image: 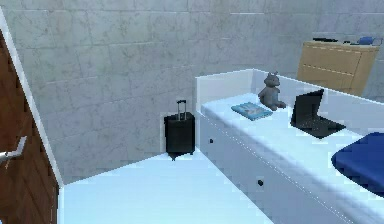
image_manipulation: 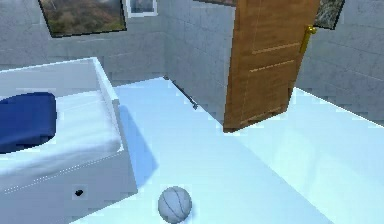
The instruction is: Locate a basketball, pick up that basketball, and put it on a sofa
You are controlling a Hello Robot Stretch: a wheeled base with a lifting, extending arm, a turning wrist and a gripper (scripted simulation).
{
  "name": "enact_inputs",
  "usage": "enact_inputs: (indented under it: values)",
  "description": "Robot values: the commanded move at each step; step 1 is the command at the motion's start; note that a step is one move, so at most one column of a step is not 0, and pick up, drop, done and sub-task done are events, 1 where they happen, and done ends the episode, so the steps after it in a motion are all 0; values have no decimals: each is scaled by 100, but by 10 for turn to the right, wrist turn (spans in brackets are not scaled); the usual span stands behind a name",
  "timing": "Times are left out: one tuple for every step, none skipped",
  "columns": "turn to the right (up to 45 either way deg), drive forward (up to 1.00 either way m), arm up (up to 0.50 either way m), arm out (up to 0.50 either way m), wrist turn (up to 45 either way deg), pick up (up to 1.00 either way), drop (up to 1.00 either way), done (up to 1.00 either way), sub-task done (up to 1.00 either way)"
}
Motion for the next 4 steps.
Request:
enact_inputs:
  values:
    - [0, 0, 0, 46, 0, 0, 0, 0, 0]
    - [0, 0, 0, 0, 450, 0, 0, 0, 0]
    - [0, 0, 0, 0, 450, 0, 0, 0, 0]
    - [0, 0, 0, 0, 450, 0, 0, 0, 0]
